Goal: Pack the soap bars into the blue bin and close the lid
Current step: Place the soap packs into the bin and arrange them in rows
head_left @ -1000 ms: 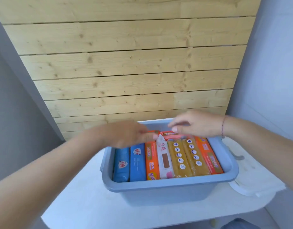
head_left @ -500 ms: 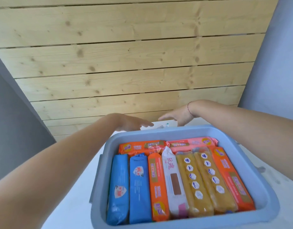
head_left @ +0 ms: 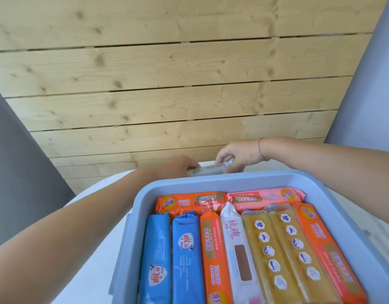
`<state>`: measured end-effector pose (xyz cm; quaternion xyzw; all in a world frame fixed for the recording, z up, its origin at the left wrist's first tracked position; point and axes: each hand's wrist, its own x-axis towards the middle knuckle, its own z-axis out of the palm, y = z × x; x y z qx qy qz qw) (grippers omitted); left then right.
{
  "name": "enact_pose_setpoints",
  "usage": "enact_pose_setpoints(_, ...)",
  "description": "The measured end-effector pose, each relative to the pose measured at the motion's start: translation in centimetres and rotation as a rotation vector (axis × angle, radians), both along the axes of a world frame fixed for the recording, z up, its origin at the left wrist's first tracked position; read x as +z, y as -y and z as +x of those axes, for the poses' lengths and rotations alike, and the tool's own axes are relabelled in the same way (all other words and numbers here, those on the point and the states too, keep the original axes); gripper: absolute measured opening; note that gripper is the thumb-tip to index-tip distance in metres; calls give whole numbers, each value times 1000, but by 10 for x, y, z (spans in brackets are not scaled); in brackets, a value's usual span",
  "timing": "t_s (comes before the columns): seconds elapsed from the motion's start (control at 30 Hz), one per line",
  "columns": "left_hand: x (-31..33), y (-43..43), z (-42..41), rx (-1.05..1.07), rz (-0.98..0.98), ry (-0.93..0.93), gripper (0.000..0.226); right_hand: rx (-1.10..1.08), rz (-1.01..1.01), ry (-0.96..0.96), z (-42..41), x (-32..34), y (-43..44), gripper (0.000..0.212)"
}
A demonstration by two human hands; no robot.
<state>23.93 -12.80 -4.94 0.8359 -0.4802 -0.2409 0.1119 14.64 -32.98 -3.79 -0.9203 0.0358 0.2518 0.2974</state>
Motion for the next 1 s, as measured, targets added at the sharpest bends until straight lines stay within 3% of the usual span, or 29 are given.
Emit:
enact_pose_setpoints(0.07,16,-8,-3,103,-204,-132,25,-118,158,81,-7,15,-3,28)
enact_pose_setpoints(0.13,38,-18,-6,215,-401,-220,25,-215,181,231,-15,37,-5,30)
enact_pose_setpoints(0.3,99,-39,-32,312,-745,-500,15,-390,420,575,-53,97,-31,6)
enact_pose_setpoints(0.43,115,-63,-71,341,-656,-603,22,-509,639,479,-97,103,-61,18)
enact_pose_setpoints(0.57,85,-85,-114,438,-482,-630,18,-632,630,260,-138,68,-95,16)
enact_pose_setpoints(0.67,67,-90,-134,490,-450,-401,19,-713,535,313,-148,52,-114,15)
enact_pose_setpoints(0.77,68,-90,-143,384,-410,140,30,-711,229,457,-153,54,-120,28)
enact_pose_setpoints(0.8,70,-90,-148,305,-422,241,38,-684,131,489,-156,56,-122,30)
enact_pose_setpoints(0.9,66,-90,-162,8,-327,339,56,-546,-159,599,-164,59,-127,22)
enact_pose_setpoints(1.0,47,-96,-166,-150,-99,389,71,-412,-180,625,-170,54,-131,13)
